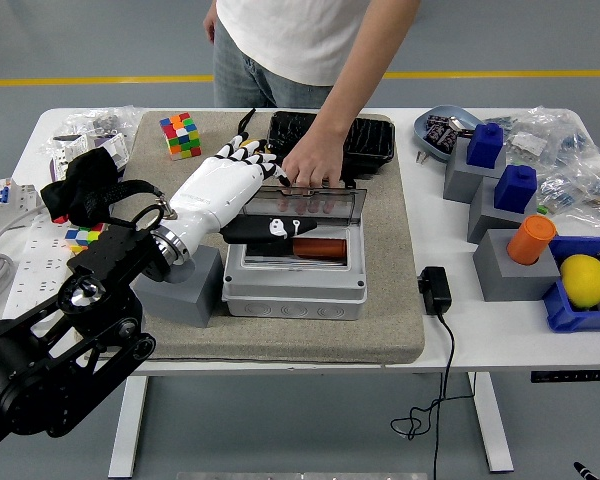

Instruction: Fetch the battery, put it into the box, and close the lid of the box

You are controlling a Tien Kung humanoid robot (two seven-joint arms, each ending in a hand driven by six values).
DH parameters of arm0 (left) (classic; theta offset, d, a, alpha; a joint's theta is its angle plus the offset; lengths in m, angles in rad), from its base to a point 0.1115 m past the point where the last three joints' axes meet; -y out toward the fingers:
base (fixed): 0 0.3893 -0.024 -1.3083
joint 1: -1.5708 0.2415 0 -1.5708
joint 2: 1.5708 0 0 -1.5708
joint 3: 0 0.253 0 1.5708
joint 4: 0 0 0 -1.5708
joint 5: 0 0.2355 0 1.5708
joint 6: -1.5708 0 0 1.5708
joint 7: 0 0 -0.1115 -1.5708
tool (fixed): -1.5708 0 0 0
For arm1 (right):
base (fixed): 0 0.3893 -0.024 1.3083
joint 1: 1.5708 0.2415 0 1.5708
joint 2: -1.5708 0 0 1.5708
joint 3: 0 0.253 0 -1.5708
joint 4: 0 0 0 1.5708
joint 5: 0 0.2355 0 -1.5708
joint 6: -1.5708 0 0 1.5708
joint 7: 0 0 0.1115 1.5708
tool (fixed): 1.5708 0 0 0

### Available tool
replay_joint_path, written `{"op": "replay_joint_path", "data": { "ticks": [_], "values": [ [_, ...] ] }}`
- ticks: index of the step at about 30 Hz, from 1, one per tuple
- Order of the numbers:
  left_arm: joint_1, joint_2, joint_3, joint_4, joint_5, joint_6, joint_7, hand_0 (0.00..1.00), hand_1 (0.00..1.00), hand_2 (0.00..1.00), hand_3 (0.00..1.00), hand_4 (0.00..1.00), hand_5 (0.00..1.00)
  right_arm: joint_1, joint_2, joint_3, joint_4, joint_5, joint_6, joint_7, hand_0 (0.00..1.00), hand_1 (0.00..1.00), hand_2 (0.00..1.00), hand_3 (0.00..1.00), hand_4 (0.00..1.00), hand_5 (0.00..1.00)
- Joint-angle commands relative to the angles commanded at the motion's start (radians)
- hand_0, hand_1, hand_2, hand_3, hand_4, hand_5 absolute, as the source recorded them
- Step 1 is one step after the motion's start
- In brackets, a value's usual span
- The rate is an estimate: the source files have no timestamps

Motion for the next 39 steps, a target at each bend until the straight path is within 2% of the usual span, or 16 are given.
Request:
{"op": "replay_joint_path", "data": {
  "ticks": [11,19,33,36,39],
  "values": [
    [0.025,0.011,0.025,-0.012,-0.014,-0.022,0.01,0.998,0.979,0.822,0.778,0.998,0.998,-0.001,-0.002,0.018,0.0,-0.019,0.0,-0.003,0.919,0.784,0.765,0.789,0.998,0.998],
    [0.046,0.027,0.035,-0.052,-0.01,-0.033,0.021,0.998,0.972,0.815,0.78,0.998,0.998,-0.001,-0.003,0.033,0.0,-0.034,0.002,-0.006,0.913,0.784,0.764,0.789,0.998,0.998],
    [0.089,0.098,0.118,-0.109,-0.033,-0.068,0.039,0.998,0.965,0.806,0.777,0.998,0.998,-0.005,-0.005,0.051,0.0,-0.054,0.005,-0.011,0.914,0.783,0.764,0.789,0.998,0.998],
    [0.095,0.106,0.134,-0.119,-0.034,-0.07,0.037,0.998,0.965,0.806,0.777,0.998,0.998,-0.004,-0.004,0.057,0.0,-0.061,0.005,-0.013,0.914,0.783,0.764,0.789,0.998,0.998],
    [0.095,0.101,0.116,-0.129,-0.023,-0.053,0.028,0.998,0.955,0.807,0.777,0.998,0.998,-0.002,-0.004,0.054,0.0,-0.058,0.005,-0.013,0.915,0.783,0.764,0.789,0.998,0.998]
  ]
}}
